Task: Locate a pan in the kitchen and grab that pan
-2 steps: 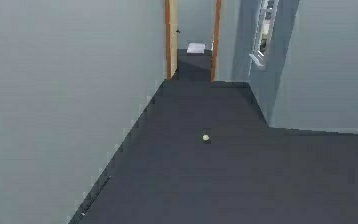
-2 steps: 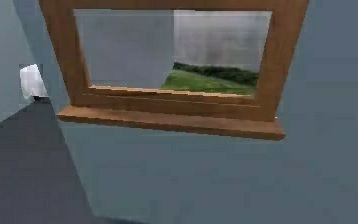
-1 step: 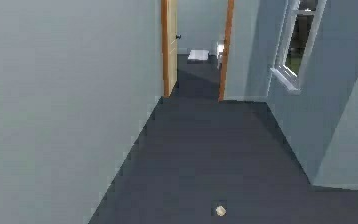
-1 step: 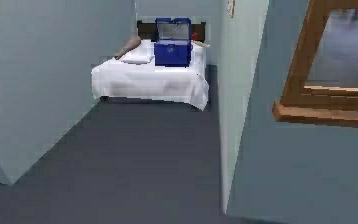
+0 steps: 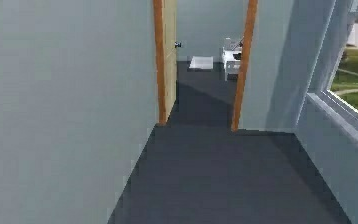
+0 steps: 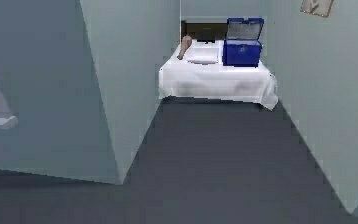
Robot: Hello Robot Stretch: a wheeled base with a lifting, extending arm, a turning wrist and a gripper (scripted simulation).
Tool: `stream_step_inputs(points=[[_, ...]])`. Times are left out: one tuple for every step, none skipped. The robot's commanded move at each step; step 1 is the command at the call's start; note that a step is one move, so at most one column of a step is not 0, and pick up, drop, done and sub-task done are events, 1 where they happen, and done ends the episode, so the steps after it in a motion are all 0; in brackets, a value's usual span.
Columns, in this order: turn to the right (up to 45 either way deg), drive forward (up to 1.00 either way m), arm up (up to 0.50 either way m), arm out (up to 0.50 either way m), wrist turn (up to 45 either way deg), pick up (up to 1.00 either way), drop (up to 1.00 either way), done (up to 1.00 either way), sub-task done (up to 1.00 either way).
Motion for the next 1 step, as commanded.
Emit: stream_step_inputs(points=[[6.0, 0.00, 0.00, 0.00, 0.0, 0.00, 0.00, 0.00, 0.00]])
